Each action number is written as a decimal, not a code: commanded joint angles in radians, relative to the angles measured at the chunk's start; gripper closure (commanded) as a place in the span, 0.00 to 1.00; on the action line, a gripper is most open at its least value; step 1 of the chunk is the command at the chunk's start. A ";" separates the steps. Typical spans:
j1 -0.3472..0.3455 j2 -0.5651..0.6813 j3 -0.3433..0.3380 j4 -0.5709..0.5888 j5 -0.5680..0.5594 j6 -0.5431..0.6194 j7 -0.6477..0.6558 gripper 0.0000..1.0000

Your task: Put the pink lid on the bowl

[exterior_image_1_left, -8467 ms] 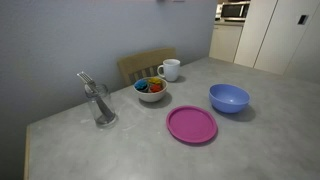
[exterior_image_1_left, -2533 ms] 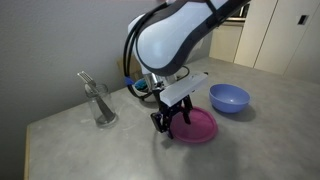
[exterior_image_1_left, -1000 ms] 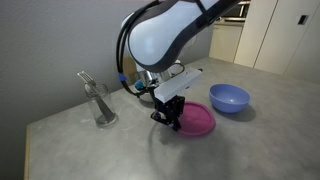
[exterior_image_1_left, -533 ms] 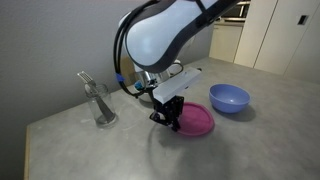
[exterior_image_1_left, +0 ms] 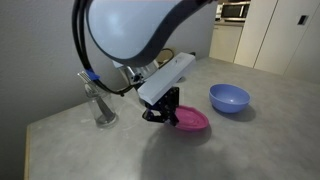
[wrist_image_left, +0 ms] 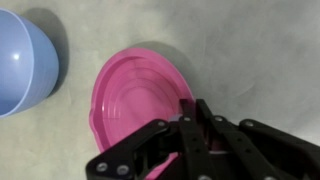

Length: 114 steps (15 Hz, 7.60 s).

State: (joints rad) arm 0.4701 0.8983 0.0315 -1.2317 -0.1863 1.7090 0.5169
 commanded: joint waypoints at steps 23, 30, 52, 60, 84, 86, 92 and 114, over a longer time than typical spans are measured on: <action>-0.237 -0.059 0.215 -0.350 0.231 0.756 -0.483 0.00; -0.214 -0.160 0.186 -0.449 0.280 0.693 -0.408 0.00; -0.169 -0.123 0.067 -0.403 0.180 0.488 -0.245 0.00; -0.166 -0.054 0.065 -0.276 0.137 0.420 -0.265 0.01; -0.174 -0.014 0.072 -0.206 0.144 0.379 -0.311 0.97; -0.167 -0.023 0.070 -0.206 0.138 0.365 -0.311 0.97; -0.106 -0.092 0.049 -0.198 0.092 0.178 -0.242 0.97; -0.182 -0.436 0.043 -0.617 0.003 0.395 -0.205 0.97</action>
State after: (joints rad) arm 0.3290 0.5758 0.0689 -1.6692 -0.1906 1.9960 0.3596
